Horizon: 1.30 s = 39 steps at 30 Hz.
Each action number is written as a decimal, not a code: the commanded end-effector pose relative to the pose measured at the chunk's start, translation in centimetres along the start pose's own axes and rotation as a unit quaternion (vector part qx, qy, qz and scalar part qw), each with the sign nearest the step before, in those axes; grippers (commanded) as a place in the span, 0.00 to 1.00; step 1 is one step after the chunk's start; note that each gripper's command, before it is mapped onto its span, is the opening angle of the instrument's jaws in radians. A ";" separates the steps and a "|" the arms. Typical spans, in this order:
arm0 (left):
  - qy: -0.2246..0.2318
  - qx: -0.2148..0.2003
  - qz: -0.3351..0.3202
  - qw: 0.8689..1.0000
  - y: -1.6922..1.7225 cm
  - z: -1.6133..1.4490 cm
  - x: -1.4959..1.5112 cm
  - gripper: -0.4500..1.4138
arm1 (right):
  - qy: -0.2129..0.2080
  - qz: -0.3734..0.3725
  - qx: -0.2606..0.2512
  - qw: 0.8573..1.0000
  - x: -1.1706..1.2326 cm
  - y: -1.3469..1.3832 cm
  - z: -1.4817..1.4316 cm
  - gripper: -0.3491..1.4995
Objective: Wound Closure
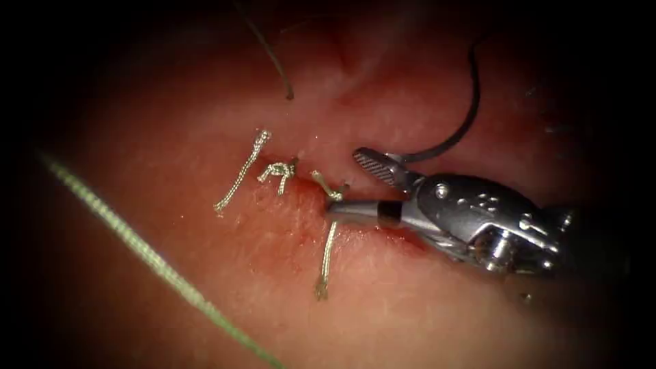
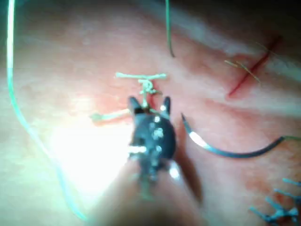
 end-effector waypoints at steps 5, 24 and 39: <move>-0.017 0.014 0.010 1.000 -0.03 -0.07 -0.52 0.00 | -0.004 0.008 -0.025 1.000 -0.19 0.17 -0.42 0.99; -0.132 -0.059 -0.239 0.960 0.77 -0.11 -2.38 0.72 | -0.005 0.007 -0.038 0.999 -0.41 0.23 -0.58 0.99; -0.171 -0.082 -0.246 0.950 1.19 0.26 -2.70 0.79 | -0.005 0.006 -0.031 0.999 -0.43 0.18 -0.58 0.99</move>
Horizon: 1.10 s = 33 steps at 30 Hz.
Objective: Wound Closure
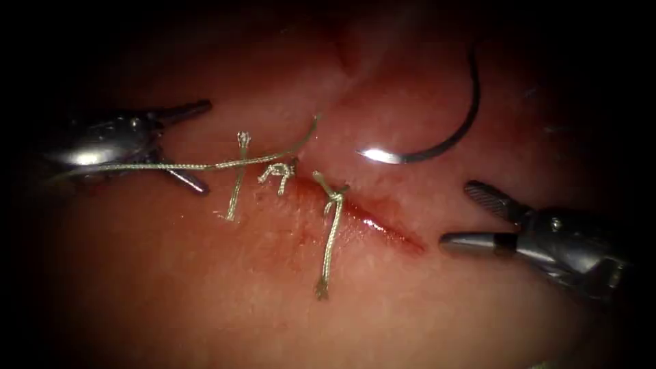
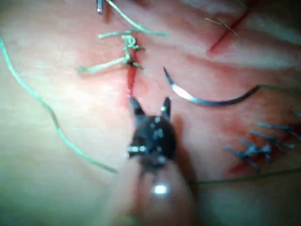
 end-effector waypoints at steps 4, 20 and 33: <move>0.026 -0.038 0.009 0.999 0.14 0.25 0.10 0.74 | 0.001 -0.001 0.001 1.000 -0.03 -0.03 0.09 0.99; 0.052 -0.176 0.122 0.975 1.23 0.82 0.50 0.39 | 0.000 -0.002 0.000 1.000 -0.05 -0.07 0.12 0.99; 0.034 -0.177 0.136 0.974 1.18 1.01 0.31 0.40 | 0.002 -0.002 0.003 1.000 -0.05 -0.15 0.20 0.99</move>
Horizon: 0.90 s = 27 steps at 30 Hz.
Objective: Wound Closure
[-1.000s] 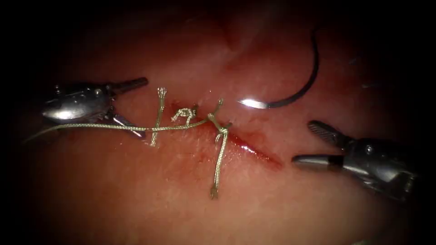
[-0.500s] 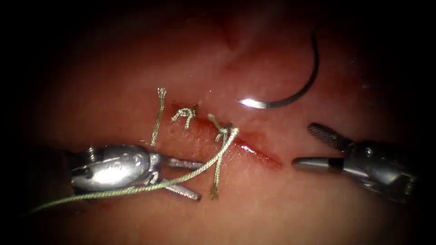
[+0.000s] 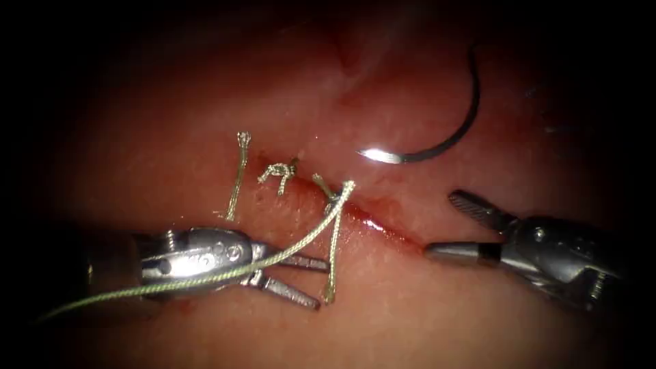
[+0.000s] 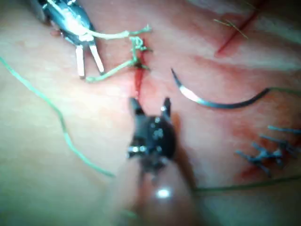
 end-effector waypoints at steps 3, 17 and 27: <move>0.001 0.002 -0.001 1.000 -0.04 0.08 -0.03 0.41 | 0.001 -0.001 0.001 1.000 -0.03 -0.02 0.09 0.99; 0.001 0.011 -0.003 1.000 -0.04 0.17 0.07 0.40 | 0.003 0.005 0.006 1.000 -0.10 -0.03 0.15 0.99; -0.009 0.017 -0.003 1.000 -0.13 0.24 0.12 0.40 | 0.004 0.009 0.013 1.000 -0.13 -0.06 0.22 0.99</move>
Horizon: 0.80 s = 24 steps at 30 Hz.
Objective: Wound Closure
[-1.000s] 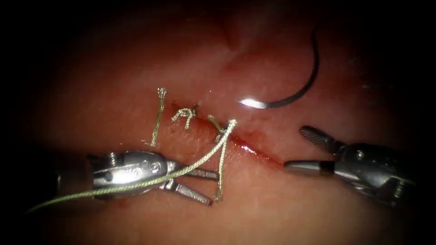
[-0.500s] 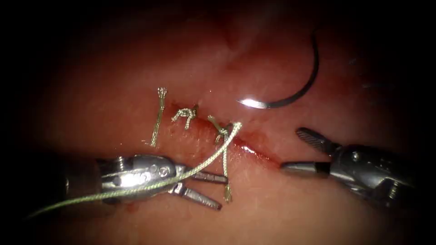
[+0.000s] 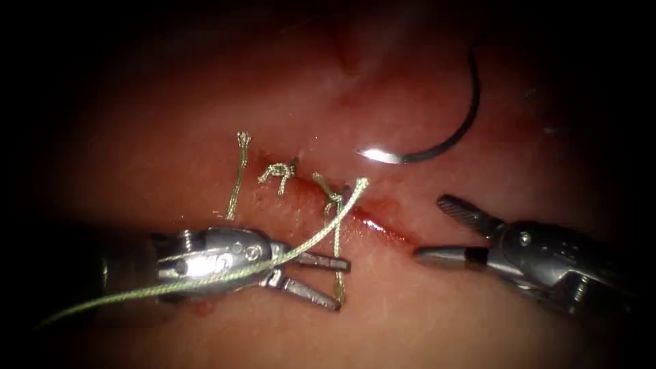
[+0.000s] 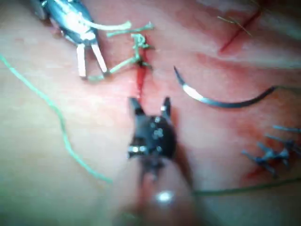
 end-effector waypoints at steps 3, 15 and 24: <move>-0.018 -0.006 0.008 1.000 -0.05 0.12 -0.05 0.40 | 0.001 -0.001 0.002 1.000 -0.02 -0.03 0.09 0.99; -0.085 -0.074 0.029 0.993 -0.03 -0.12 0.00 0.41 | 0.001 0.003 0.001 1.000 -0.02 -0.04 0.10 0.99; -0.104 -0.113 0.060 0.986 -0.09 -0.05 0.03 0.47 | 0.001 0.003 0.001 1.000 -0.01 -0.05 0.11 0.99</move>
